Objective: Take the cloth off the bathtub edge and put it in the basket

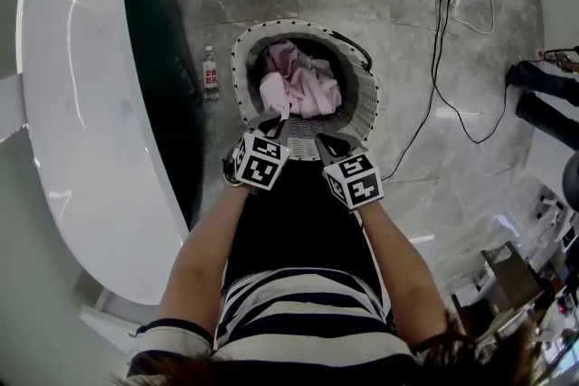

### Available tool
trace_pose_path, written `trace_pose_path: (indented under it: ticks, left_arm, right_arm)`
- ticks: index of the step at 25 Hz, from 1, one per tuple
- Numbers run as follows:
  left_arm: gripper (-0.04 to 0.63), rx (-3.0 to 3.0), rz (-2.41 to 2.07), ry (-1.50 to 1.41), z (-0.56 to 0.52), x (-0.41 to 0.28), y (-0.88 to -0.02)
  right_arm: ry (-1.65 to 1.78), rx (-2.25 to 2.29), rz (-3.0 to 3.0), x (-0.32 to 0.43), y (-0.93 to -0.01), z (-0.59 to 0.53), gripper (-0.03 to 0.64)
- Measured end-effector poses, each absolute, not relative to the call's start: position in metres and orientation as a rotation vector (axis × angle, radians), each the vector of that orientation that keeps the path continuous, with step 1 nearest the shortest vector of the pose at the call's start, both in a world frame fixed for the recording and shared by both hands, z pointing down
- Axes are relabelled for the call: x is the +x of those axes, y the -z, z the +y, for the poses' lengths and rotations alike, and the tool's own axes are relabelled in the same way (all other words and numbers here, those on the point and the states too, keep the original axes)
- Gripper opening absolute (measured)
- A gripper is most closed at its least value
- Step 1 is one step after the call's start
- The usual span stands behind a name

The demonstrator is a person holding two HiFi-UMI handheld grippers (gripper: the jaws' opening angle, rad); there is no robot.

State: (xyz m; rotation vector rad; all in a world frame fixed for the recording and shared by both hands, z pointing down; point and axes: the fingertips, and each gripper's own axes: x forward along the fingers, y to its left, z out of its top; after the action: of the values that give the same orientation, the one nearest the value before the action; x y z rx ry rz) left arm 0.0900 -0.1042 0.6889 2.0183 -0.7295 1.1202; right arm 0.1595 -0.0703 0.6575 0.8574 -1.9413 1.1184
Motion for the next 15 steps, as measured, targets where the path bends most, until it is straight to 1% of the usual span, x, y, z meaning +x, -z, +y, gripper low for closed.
trace_pose_path:
  ticks: [8, 15]
  left_arm:
    - [0.035, 2.078, -0.712, -1.260, -0.103, 0.098, -0.688]
    - [0.035, 2.116, -0.760, -1.199, -0.107, 0.107, -0.667]
  right_arm:
    - [-1.149, 0.933, -1.939, 0.174, -0.653, -0.062, 0.029]
    - [-1.152, 0.974, -1.947, 0.179, -0.647, -0.063, 0.029]
